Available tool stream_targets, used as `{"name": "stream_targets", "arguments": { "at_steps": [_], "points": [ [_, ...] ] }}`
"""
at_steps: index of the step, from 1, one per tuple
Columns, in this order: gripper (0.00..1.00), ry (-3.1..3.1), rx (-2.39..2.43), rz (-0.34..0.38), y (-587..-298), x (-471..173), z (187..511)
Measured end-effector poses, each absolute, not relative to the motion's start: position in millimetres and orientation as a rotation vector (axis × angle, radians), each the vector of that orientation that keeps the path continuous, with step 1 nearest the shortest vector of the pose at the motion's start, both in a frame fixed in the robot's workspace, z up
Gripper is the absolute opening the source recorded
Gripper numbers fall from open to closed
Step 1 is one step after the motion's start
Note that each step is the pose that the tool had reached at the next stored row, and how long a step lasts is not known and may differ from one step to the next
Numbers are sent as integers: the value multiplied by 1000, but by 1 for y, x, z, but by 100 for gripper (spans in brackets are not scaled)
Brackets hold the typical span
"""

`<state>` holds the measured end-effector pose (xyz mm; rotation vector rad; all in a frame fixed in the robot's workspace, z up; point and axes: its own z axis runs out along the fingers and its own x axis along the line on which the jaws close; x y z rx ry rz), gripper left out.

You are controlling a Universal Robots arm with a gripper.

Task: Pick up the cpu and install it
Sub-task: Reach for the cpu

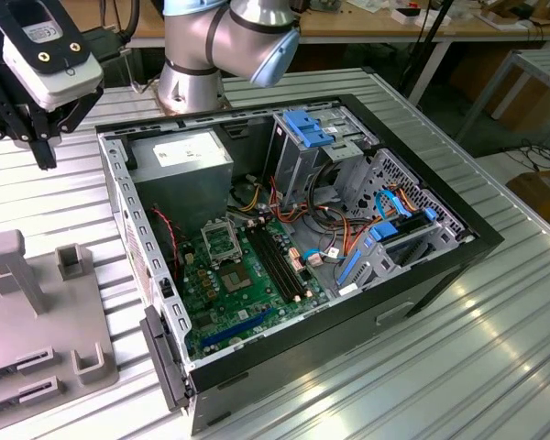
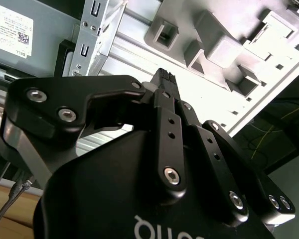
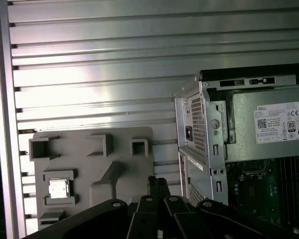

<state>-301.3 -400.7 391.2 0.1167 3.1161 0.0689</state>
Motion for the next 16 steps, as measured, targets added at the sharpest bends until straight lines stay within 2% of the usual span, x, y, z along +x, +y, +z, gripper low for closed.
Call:
{"name": "stream_targets", "arguments": {
  "at_steps": [16],
  "points": [
    [11, 3116, 117, 69, -401, -311, 391]
  ]
}}
